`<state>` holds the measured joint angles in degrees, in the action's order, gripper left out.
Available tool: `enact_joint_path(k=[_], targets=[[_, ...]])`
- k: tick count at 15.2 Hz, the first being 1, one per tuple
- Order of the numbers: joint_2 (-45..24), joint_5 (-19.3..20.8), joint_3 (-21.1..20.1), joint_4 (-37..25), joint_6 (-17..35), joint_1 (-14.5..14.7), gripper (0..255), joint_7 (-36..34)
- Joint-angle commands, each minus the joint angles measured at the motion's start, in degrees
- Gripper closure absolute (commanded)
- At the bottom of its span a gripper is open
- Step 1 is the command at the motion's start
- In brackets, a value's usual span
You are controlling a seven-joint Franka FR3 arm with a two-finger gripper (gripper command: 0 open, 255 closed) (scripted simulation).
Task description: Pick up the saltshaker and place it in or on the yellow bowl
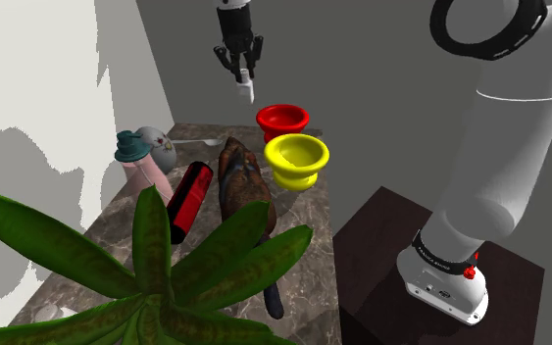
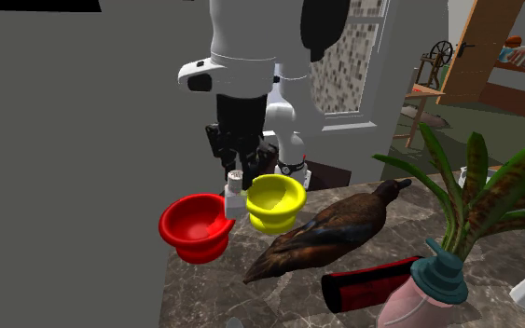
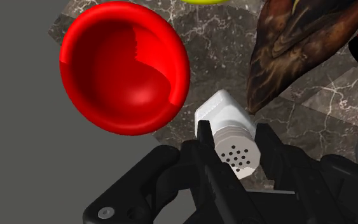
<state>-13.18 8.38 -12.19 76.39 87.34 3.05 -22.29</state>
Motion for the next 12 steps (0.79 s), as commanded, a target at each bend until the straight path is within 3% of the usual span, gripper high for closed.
enact_joint_path(k=[1,12], targets=[[5.5,-1.1,-0.1,7.2,1.8,-0.6,255,0.0],[31.3,-6.3,0.6,32.6,2.0,-0.5,255,1.1]])
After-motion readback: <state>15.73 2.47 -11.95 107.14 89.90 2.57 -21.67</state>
